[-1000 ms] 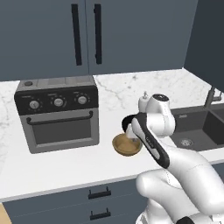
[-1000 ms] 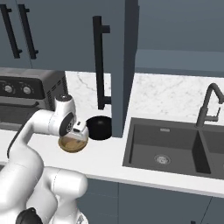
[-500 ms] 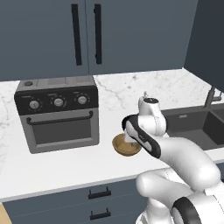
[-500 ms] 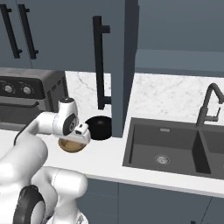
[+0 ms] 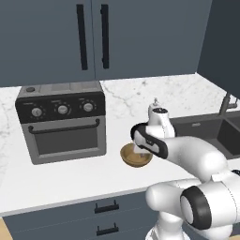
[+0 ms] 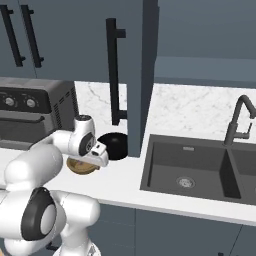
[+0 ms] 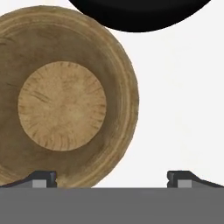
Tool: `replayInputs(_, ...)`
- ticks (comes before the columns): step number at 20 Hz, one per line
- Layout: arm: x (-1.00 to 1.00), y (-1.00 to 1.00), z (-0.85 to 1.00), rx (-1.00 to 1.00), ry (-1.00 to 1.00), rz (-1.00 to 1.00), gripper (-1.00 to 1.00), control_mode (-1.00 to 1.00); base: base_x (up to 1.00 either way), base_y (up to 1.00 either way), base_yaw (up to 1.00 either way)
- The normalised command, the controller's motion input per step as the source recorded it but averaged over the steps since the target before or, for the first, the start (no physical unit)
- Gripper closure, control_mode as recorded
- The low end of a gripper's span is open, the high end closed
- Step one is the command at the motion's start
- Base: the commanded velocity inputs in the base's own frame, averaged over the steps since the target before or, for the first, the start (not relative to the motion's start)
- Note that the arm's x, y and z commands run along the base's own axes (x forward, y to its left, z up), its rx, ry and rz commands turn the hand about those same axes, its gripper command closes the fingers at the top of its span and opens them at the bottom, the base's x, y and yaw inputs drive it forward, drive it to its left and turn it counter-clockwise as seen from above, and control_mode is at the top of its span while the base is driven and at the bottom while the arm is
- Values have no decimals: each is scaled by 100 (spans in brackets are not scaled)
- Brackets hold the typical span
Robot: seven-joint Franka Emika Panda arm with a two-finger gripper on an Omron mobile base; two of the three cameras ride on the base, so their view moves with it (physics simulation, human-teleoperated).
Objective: Pick up the bowls on the counter and stack them on top of one another in the open cabinet. Place the smaller bowl on top of the larger bowl.
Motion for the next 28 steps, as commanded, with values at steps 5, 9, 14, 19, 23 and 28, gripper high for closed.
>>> replayInputs(5, 24, -7, -25, 0, 0, -7, -100, -100, 0, 0, 0)
replayInputs(9, 27, 0, -19, 0, 0, -8, -100, -100, 0, 0, 0)
replayInputs(14, 13, 0, -16, 0, 0, -7, -100, -100, 0, 0, 0)
replayInputs(19, 0, 0, -21, 0, 3, -4, -100, -100, 0, 0, 0)
replayInputs(23, 0, 0, -3, 0, 2, 0, -100, -100, 0, 0, 0)
replayInputs(28, 0, 0, 0, 0, 0, 0, 100, -100, 0, 0, 0)
